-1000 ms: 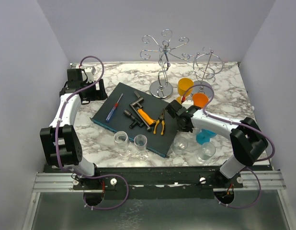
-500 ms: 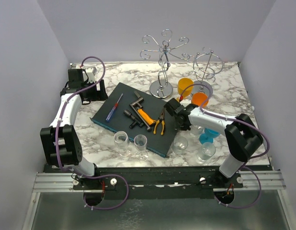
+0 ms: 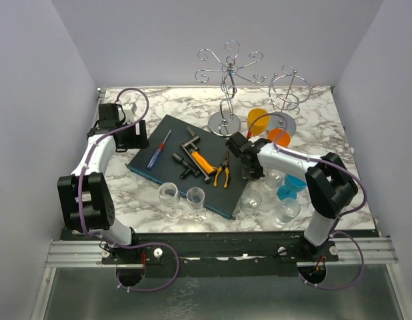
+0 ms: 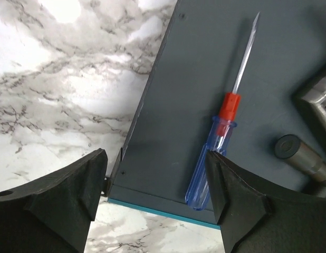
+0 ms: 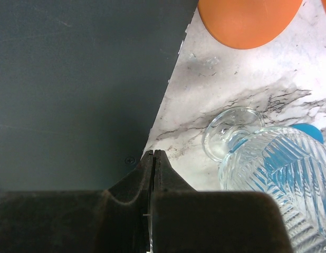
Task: Place the wine glass upside down on the wine glass rack
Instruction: Move the distractor to the center of the board.
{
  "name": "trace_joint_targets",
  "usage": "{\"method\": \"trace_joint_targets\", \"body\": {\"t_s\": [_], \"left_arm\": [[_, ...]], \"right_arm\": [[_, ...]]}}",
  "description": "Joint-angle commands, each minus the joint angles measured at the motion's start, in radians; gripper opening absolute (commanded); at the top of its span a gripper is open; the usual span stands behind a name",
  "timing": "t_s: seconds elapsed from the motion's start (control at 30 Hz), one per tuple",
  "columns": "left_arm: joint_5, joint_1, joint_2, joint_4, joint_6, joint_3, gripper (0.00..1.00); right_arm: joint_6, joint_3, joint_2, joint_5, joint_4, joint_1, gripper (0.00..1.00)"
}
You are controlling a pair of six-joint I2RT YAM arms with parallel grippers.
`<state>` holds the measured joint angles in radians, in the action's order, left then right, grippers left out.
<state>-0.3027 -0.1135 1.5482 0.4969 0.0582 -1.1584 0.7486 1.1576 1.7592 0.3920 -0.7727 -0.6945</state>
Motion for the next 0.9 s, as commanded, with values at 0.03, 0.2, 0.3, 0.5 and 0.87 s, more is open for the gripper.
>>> {"method": "trace_joint_targets", "body": {"t_s": [0.03,0.2,0.3,0.5,0.87], "left_arm": [[0.062,0.005,-0.043,-0.001,0.051,0.068,0.8],[0.117,0.004,-0.042,0.0,0.058,0.095,0.79],[0.143,0.003,-0.058,0.0,0.075,0.11,0.78],[0.188,-0.001,-0.107,0.055,0.125,0.11,0.68],[0.214,-0.03,-0.194,0.183,0.306,0.211,0.49]], "right_arm": [[0.029,0.084,0.099,-0.149,0.22,-0.042,0.0],[0.043,0.121,0.135,-0.177,0.235,-0.059,0.0],[0.047,0.152,0.158,-0.189,0.239,-0.072,0.0],[0.053,0.215,0.209,-0.227,0.25,-0.086,0.0],[0.061,0.241,0.226,-0.233,0.291,-0.092,0.0]]}}
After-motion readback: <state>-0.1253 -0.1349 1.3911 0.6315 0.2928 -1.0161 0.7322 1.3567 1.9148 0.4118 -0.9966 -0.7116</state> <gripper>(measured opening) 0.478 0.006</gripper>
